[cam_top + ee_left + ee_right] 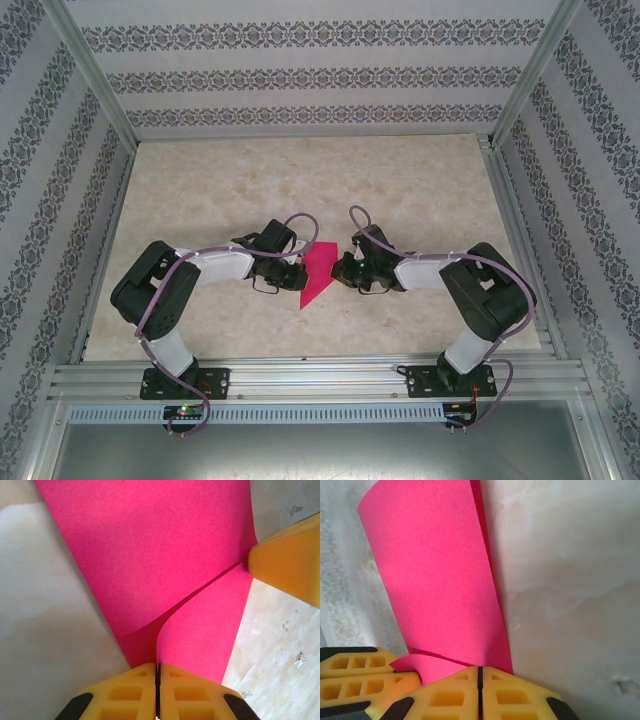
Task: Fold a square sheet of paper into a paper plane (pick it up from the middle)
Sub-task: Third fold the triangle at the center of the table.
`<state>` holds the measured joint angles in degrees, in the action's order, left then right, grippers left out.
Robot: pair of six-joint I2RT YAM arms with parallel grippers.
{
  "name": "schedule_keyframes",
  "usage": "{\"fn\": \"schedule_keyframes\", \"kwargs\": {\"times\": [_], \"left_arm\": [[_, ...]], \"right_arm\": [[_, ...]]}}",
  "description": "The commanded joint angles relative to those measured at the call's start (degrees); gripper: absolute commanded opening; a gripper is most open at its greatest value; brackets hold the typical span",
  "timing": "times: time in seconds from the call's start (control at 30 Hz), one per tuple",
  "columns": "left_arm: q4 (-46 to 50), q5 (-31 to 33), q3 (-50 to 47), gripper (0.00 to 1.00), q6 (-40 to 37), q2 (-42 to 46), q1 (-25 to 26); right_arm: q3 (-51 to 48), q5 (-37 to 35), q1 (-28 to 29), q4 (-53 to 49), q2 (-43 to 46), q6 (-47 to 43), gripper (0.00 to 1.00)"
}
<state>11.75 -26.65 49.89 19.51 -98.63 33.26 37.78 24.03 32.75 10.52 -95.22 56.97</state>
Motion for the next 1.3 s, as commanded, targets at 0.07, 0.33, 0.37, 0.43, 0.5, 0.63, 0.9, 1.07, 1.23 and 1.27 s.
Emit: {"fn": "schedule_keyframes", "kwargs": {"times": [0.07, 0.33, 0.37, 0.43, 0.5, 0.63, 0.9, 1.07, 1.23, 1.27], "left_arm": [[5.2, 2.1, -0.2, 0.11, -1.6, 1.1, -0.6], [5.2, 2.2, 0.0, 0.11, -1.4, 1.0, -0.6], [5.4, 2.1, 0.2, 0.11, -1.4, 0.9, -0.6], [5.2, 2.0, 0.2, 0.11, -1.2, 1.0, -0.6], [4.9, 1.9, 0.2, 0.11, -1.1, 1.2, -0.6], [5.3, 1.8, 0.5, 0.11, -1.2, 0.8, -0.5], [5.4, 2.2, 0.0, 0.11, -1.1, 1.2, -0.5], [5.1, 2.1, 0.1, 0.12, -0.9, 1.2, -0.5], [5.5, 2.1, 0.3, 0.12, -1.1, 1.5, -0.6], [5.6, 2.0, 0.4, 0.12, -1.1, 1.6, -0.6]], "right_arm": [[3.1, 1.4, -0.1, -1.8, 3.3, -1.0, 0.09], [4.3, 1.9, 0.4, 0.7, -3.1, -0.1, 0.09], [4.1, 1.7, 0.5, 1.4, -4.0, 0.1, 0.09], [3.2, 0.9, 1.0, 2.2, -5.5, 0.4, 0.09], [2.4, 0.7, 1.0, 2.9, -6.6, 0.2, 0.08], [1.0, -0.2, 0.7, 3.5, -5.9, -0.1, 0.09], [3.4, 2.8, 0.7, 2.1, 1.8, -2.1, 0.09], [2.8, 4.0, 2.7, 6.3, -0.2, -0.4, 0.08], [1.5, 1.7, 2.9, 6.2, -3.3, -0.3, 0.07], [0.9, 1.3, 2.9, 6.6, -3.7, 0.0, 0.07]]}}
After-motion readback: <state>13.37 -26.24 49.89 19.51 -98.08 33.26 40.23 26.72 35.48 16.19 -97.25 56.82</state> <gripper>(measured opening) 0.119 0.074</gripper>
